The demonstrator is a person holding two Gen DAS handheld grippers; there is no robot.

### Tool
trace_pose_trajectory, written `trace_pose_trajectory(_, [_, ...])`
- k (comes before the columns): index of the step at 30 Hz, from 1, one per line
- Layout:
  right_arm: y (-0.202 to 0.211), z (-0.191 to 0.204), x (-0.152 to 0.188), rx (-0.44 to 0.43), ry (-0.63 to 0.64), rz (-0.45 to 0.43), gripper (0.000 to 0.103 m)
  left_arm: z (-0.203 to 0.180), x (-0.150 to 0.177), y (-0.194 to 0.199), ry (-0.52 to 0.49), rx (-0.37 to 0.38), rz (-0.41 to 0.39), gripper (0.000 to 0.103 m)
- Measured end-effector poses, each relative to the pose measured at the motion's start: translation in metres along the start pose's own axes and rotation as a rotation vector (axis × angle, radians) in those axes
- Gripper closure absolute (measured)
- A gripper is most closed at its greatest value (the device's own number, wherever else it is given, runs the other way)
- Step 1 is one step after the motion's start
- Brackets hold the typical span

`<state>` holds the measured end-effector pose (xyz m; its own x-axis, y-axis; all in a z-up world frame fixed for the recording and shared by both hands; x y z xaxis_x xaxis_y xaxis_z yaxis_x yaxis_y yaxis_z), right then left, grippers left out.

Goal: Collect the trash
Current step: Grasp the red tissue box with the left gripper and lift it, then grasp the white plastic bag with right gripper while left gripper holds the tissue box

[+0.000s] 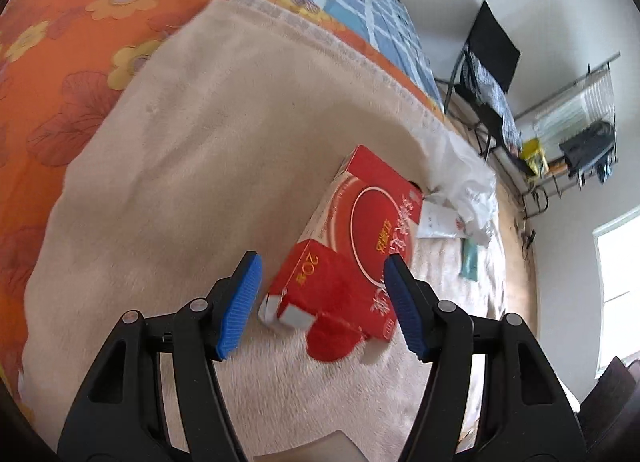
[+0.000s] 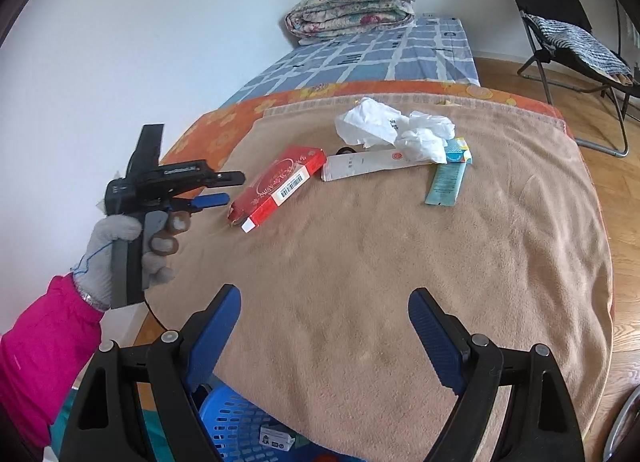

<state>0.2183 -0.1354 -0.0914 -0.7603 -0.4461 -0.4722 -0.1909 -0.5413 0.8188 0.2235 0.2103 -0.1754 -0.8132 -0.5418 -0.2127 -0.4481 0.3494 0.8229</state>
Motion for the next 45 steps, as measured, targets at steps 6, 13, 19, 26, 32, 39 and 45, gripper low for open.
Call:
trace_pose_trajectory(6, [-0.006,-0.011,-0.003,0.0,-0.026,0.01,0.015,-0.003,-0.006,-0.027,-0.059,-0.045,0.046,0.031])
trace_pose_trajectory(13, [-0.011,-0.012,-0.006,-0.008,-0.042,0.016,0.015,-0.035,-0.001,-0.039,-0.218,-0.132,0.017,0.029])
trace_pose_trajectory(19, [-0.009,-0.013,-0.007,-0.006,-0.051,0.009,0.015,-0.068,0.016,-0.049,-0.384,-0.267,-0.034,0.042])
trace_pose_trajectory(26, [-0.004,-0.02,-0.007,0.002,-0.069,-0.003,0.015,-0.094,0.022,-0.03,-0.449,-0.256,-0.1,0.069])
trace_pose_trajectory(32, [-0.002,-0.029,-0.012,0.004,-0.101,-0.014,0.015,-0.123,0.031,-0.028,-0.509,-0.204,-0.096,0.075])
trace_pose_trajectory(39, [0.0,-0.043,-0.021,-0.012,-0.139,-0.033,0.015,-0.14,0.034,-0.055,-0.502,-0.163,-0.039,0.075])
trace_pose_trajectory(45, [-0.005,-0.055,-0.048,-0.015,-0.142,-0.077,0.021,-0.14,0.03,-0.063,-0.477,-0.176,-0.051,0.08])
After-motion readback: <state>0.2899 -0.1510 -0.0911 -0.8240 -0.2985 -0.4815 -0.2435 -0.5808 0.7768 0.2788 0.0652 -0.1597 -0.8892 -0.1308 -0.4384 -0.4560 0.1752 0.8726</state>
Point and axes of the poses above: each gripper's, at about its wrist camera, not at the fingertips, and y roughly against the way its jaws point, z to its left, x to its underside, the point moved 5 cm from there along -y, roughly the way its jaws point, and after that the axes turned 9 degrees about z, right-handed, at the moved point
